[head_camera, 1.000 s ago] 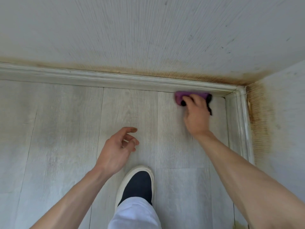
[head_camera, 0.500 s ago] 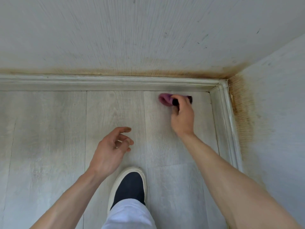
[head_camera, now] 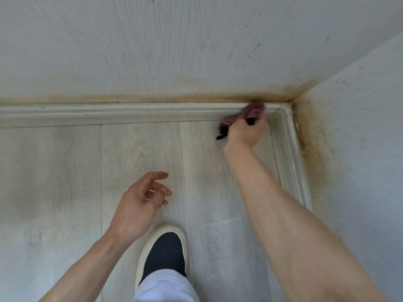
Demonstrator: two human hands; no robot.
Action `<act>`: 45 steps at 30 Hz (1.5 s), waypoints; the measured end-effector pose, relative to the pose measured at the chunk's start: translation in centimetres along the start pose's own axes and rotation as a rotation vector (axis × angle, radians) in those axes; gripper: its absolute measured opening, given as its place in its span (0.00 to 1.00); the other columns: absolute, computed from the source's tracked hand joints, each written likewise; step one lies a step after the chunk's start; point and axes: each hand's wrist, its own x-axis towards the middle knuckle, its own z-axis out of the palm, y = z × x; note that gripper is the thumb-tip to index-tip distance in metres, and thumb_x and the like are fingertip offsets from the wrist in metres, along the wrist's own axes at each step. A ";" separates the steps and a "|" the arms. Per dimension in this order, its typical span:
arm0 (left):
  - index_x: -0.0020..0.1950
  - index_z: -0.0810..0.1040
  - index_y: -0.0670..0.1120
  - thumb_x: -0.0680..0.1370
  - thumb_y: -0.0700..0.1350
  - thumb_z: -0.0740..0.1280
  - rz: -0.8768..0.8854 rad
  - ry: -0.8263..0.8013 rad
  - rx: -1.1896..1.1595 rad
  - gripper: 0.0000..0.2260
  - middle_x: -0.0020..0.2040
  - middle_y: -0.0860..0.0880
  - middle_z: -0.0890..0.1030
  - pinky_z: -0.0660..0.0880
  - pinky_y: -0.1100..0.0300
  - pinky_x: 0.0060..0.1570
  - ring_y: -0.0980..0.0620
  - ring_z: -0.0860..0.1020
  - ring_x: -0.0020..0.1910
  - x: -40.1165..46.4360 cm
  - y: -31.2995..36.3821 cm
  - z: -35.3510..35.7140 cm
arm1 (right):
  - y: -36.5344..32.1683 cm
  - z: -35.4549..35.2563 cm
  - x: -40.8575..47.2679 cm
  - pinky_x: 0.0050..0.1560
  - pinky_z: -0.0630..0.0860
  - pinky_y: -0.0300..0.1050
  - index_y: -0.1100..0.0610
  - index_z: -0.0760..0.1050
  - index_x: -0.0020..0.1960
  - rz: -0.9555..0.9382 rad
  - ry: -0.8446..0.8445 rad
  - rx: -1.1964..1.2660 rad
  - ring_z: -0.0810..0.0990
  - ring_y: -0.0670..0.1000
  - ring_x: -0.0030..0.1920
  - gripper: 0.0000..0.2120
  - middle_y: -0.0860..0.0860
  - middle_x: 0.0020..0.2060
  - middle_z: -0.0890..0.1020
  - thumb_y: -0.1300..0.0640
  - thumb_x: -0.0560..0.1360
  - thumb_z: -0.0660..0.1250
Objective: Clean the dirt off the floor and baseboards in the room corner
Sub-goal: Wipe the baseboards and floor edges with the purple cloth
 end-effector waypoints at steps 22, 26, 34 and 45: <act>0.60 0.80 0.54 0.81 0.35 0.64 -0.052 0.065 -0.035 0.16 0.45 0.51 0.86 0.80 0.51 0.52 0.51 0.84 0.41 -0.9 -0.8 -0.4 | -4.2 0.2 2.3 0.39 0.79 0.33 0.52 0.71 0.70 0.270 0.133 0.232 0.79 0.50 0.42 0.18 0.49 0.51 0.80 0.64 0.83 0.58; 0.60 0.80 0.55 0.81 0.35 0.64 -0.039 0.030 -0.064 0.16 0.45 0.51 0.86 0.79 0.54 0.50 0.50 0.84 0.41 -0.7 0.0 0.7 | -1.3 2.4 -4.0 0.52 0.84 0.51 0.46 0.71 0.52 0.256 -0.121 0.068 0.80 0.47 0.44 0.10 0.45 0.46 0.78 0.61 0.81 0.67; 0.61 0.79 0.55 0.82 0.35 0.64 -0.039 0.067 -0.078 0.16 0.45 0.51 0.86 0.79 0.53 0.50 0.50 0.84 0.41 -0.9 -0.8 -0.2 | -3.2 -6.8 4.5 0.60 0.78 0.49 0.57 0.79 0.58 -0.276 0.038 -0.404 0.83 0.53 0.55 0.11 0.52 0.54 0.84 0.56 0.76 0.69; 0.62 0.78 0.57 0.82 0.36 0.64 -0.020 0.082 -0.066 0.17 0.46 0.52 0.86 0.78 0.57 0.49 0.51 0.84 0.41 -0.8 0.1 0.1 | -2.4 -3.6 2.0 0.29 0.58 0.44 0.62 0.74 0.52 -0.872 -0.297 -0.981 0.74 0.53 0.35 0.08 0.53 0.36 0.77 0.56 0.82 0.63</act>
